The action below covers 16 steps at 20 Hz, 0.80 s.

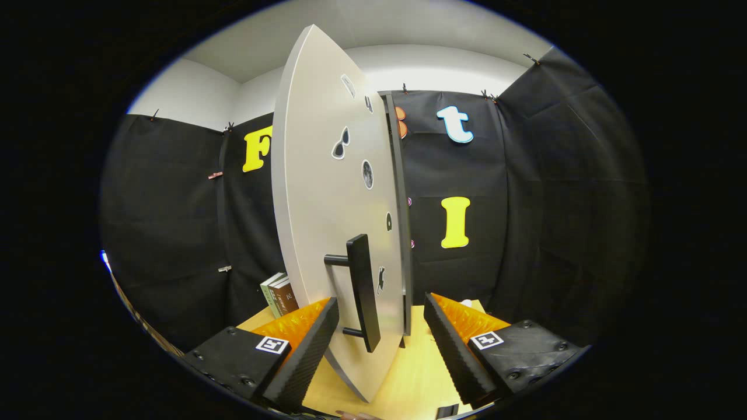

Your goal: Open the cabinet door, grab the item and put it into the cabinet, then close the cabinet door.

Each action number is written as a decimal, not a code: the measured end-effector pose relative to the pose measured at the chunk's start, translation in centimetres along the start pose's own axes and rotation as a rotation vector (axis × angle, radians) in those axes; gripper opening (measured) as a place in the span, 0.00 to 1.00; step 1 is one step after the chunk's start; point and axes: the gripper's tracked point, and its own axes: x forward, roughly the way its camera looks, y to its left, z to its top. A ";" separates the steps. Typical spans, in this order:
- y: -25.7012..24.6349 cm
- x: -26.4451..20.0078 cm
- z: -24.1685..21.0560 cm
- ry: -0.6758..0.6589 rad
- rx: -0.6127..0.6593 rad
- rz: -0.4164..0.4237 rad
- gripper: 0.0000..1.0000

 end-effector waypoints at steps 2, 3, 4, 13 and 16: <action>2.0 0.7 -0.4 0.002 0.013 0.007 0.97; 3.1 1.2 -0.6 0.004 0.016 0.012 0.97; 4.2 1.5 -0.7 0.003 0.019 0.013 0.97; 14.2 5.5 -1.5 -0.032 0.033 0.054 0.98; 16.1 5.3 -1.1 -0.056 -0.004 0.047 0.98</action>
